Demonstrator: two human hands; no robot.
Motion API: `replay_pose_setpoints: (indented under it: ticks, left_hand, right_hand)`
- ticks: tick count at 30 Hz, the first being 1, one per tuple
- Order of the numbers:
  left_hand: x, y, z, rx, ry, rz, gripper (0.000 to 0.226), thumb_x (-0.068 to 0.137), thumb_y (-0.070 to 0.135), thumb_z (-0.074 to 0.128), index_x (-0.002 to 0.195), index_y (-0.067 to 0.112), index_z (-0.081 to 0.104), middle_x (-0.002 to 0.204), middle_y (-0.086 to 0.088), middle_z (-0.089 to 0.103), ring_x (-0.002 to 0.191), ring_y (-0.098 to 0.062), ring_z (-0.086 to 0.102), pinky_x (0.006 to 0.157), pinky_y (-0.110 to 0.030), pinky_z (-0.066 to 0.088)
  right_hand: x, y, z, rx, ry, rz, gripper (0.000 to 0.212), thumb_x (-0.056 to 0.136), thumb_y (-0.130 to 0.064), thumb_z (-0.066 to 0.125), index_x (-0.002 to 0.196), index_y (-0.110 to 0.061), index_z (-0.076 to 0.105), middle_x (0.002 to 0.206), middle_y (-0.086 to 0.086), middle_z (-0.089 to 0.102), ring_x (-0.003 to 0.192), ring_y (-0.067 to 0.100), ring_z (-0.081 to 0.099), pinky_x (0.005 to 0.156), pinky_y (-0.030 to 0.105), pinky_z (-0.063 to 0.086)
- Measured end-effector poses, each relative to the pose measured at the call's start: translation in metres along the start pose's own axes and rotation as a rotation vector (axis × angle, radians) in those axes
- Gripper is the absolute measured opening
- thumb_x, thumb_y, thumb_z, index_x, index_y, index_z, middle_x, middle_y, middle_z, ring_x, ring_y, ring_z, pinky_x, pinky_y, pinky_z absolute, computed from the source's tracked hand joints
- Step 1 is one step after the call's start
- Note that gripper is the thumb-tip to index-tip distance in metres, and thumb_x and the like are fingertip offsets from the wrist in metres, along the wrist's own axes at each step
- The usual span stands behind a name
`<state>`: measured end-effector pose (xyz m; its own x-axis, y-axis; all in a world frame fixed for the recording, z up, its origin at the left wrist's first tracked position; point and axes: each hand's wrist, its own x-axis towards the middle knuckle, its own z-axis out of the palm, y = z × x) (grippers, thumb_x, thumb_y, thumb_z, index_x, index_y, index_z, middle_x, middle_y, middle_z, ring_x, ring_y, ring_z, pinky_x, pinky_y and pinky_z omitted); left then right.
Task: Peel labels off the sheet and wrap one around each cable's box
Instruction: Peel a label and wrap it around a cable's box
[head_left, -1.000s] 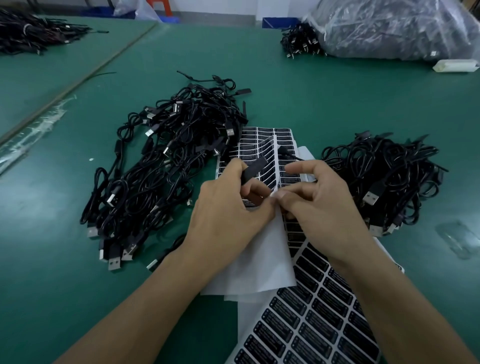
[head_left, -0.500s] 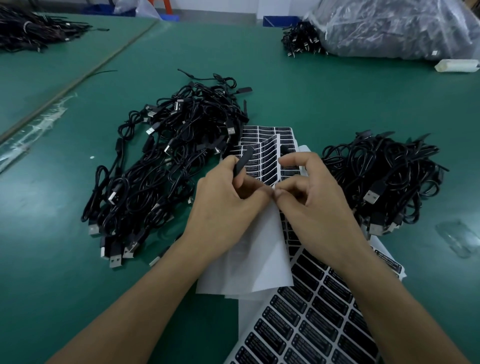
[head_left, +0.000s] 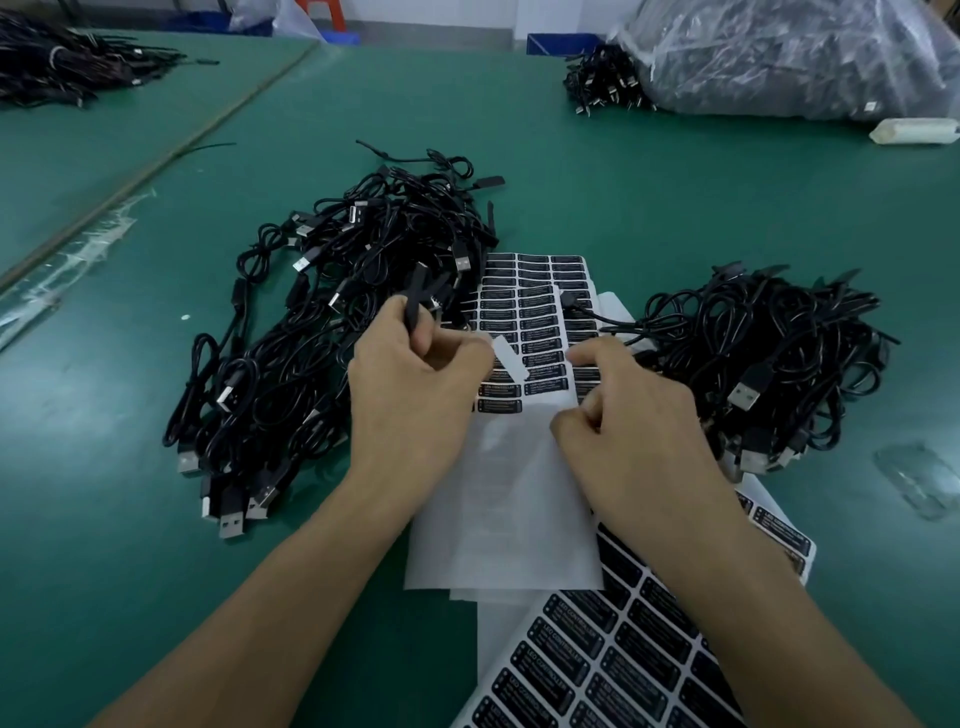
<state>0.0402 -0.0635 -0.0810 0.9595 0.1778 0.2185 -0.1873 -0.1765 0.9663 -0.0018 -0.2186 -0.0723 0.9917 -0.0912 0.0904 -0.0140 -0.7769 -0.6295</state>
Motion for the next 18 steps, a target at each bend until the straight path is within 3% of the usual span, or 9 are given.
replay_pose_setpoints:
  ticks: [3,7,9,12,16,18]
  left_hand:
    - [-0.001,-0.001,0.0,0.024,-0.004,0.013,0.039,0.075,0.019,0.071,0.071,0.025,0.032,0.066,-0.002,0.067,0.073,-0.025,0.069,0.077,-0.047,0.06]
    - [-0.005,0.001,0.003,0.066,-0.005,0.075,0.041,0.075,0.018,0.072,0.072,0.023,0.031,0.07,-0.011,0.069,0.075,-0.036,0.067,0.072,-0.049,0.057]
    - [-0.007,0.002,0.004,0.106,0.005,0.115,0.042,0.075,0.014,0.072,0.071,0.022,0.031,0.067,-0.002,0.069,0.065,-0.024,0.066,0.067,-0.042,0.057]
    - [-0.01,0.003,0.006,0.124,0.012,0.161,0.046,0.076,0.005,0.072,0.069,0.023,0.03,0.06,0.013,0.066,0.051,-0.003,0.057,0.055,-0.02,0.048]
    - [-0.011,0.005,0.007,0.133,0.019,0.173,0.047,0.076,0.005,0.072,0.068,0.024,0.029,0.059,0.016,0.066,0.05,0.0,0.056,0.053,-0.012,0.043]
    - [-0.011,0.007,0.007,0.149,0.023,0.186,0.044,0.075,0.013,0.071,0.068,0.025,0.03,0.061,0.016,0.067,0.053,-0.004,0.058,0.055,-0.017,0.046]
  right_hand:
    - [-0.001,-0.004,0.002,-0.058,0.134,-0.06,0.041,0.086,-0.015,0.062,0.125,-0.024,0.054,0.106,-0.003,0.045,0.086,0.014,0.047,0.071,0.03,0.039]
    - [-0.004,-0.016,0.007,-0.021,0.256,-0.2,0.019,0.083,-0.025,0.069,0.098,-0.023,0.058,0.096,-0.007,0.048,0.078,0.006,0.051,0.063,0.018,0.04]
    - [-0.006,-0.018,0.01,-0.005,0.277,-0.231,0.02,0.079,-0.031,0.071,0.089,-0.023,0.056,0.091,-0.006,0.051,0.076,0.01,0.052,0.062,0.022,0.044]
    - [-0.006,-0.019,0.009,0.047,0.319,-0.246,0.021,0.075,-0.036,0.069,0.083,-0.023,0.055,0.087,-0.007,0.052,0.076,0.008,0.052,0.06,0.024,0.045]
    - [-0.006,-0.021,0.009,0.03,0.35,-0.284,0.019,0.075,-0.029,0.075,0.081,-0.021,0.058,0.084,-0.006,0.054,0.074,0.011,0.052,0.059,0.025,0.044]
    - [-0.006,-0.022,0.01,0.003,0.327,-0.272,0.02,0.075,-0.027,0.08,0.083,-0.019,0.063,0.084,-0.005,0.057,0.076,0.014,0.055,0.062,0.029,0.047]
